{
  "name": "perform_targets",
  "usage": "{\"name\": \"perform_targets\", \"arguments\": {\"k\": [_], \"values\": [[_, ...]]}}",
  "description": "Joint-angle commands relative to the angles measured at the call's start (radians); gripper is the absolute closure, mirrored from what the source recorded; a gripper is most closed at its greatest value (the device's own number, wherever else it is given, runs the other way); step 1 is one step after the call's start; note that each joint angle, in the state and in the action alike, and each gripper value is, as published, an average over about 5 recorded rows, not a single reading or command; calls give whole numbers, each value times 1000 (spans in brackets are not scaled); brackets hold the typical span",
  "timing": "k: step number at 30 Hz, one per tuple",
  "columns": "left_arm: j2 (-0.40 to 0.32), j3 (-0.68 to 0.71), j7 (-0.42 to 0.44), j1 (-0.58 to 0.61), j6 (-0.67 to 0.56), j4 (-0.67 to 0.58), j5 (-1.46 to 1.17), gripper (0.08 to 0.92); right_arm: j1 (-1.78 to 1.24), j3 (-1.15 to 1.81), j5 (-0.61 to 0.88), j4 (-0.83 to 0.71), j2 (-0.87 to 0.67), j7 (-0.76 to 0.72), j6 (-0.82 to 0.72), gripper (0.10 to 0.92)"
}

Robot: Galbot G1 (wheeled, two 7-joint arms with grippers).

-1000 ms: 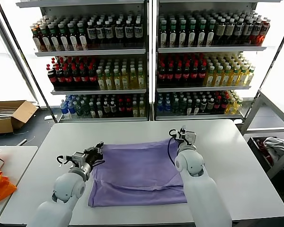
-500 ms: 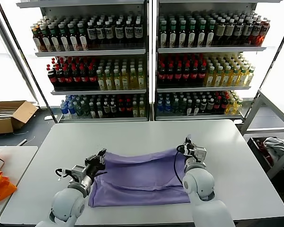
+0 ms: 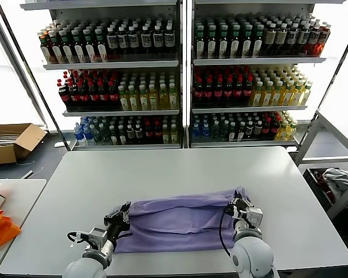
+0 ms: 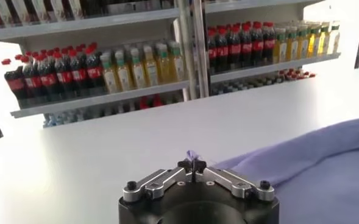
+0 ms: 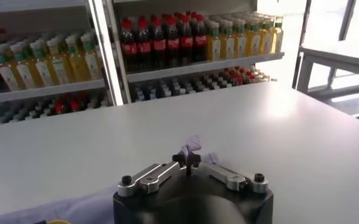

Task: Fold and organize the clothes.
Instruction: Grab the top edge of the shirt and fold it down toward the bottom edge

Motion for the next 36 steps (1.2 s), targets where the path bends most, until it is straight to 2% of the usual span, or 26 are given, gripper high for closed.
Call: {"name": "perform_targets", "arguments": {"k": [1,19,22,27,30,36], "values": [[-12,-12,-7,74,-8,-28,35,916,-96,11,-5,56,-2,5,2,911],[-9,-13,-4,64,-5,-11,47,916,-135,18,-28,38,-4,0,16,911],[-7,-10,-6,54,1,-12,50,894,-145,12,-41,21,-2,-4,27,911],[-14,-5,-9,49,-3,-19,64,764,-152,4,-58,-6,6,-11,45,910],[-27,1,-9,57,-13,-32,86,678,-151,5,-60,-17,8,-13,53,882],[-55,7,-12,71,-23,-77,124,504,-156,19,-50,5,5,-17,74,719]]}}
